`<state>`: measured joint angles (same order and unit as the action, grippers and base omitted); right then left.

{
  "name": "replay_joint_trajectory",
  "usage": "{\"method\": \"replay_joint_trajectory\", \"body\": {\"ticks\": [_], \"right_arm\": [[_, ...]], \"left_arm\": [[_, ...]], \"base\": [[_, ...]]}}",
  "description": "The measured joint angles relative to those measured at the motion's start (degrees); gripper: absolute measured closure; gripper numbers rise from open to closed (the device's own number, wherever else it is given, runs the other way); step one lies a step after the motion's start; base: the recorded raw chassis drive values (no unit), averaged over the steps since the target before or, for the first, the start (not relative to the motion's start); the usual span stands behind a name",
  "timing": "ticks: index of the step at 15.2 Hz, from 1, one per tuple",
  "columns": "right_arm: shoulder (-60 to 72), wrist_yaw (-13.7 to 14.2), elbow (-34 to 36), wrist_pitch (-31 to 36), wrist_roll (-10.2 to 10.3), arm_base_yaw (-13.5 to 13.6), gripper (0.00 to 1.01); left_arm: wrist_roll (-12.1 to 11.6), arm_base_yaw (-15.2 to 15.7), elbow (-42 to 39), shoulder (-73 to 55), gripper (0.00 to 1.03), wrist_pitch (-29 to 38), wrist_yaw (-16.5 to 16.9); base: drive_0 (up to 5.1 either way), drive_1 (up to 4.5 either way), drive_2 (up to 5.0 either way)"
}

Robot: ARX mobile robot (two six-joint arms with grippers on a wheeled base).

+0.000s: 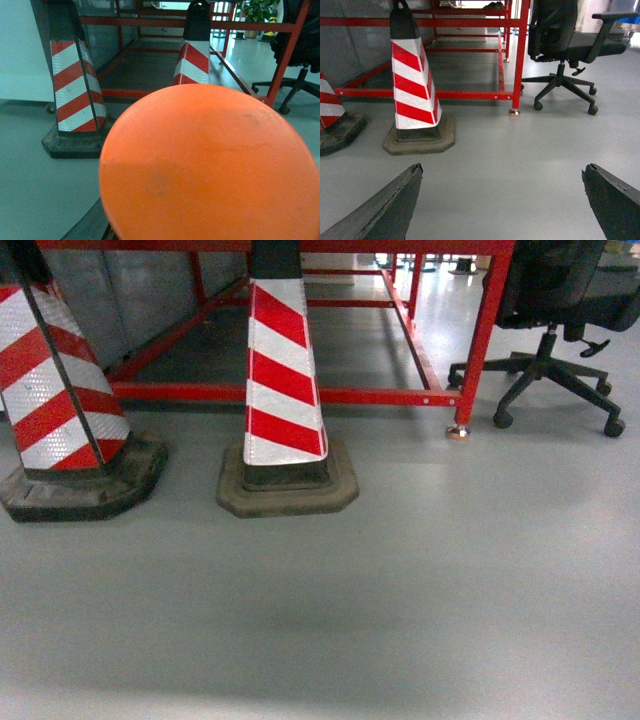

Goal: Pick capacitor and pack into box

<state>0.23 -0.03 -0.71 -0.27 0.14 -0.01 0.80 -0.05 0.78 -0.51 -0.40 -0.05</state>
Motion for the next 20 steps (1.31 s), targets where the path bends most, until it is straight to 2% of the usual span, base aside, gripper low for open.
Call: {"method": "replay_joint_trajectory", "body": {"ticks": [20], "right_arm": [[0.0, 0.0, 0.0, -0.1, 0.0, 0.0, 0.03]], "left_arm": [[0.0, 0.0, 0.0, 0.0, 0.59, 0.2, 0.0]], "base": [[0.0, 4.28, -4.2]]}}
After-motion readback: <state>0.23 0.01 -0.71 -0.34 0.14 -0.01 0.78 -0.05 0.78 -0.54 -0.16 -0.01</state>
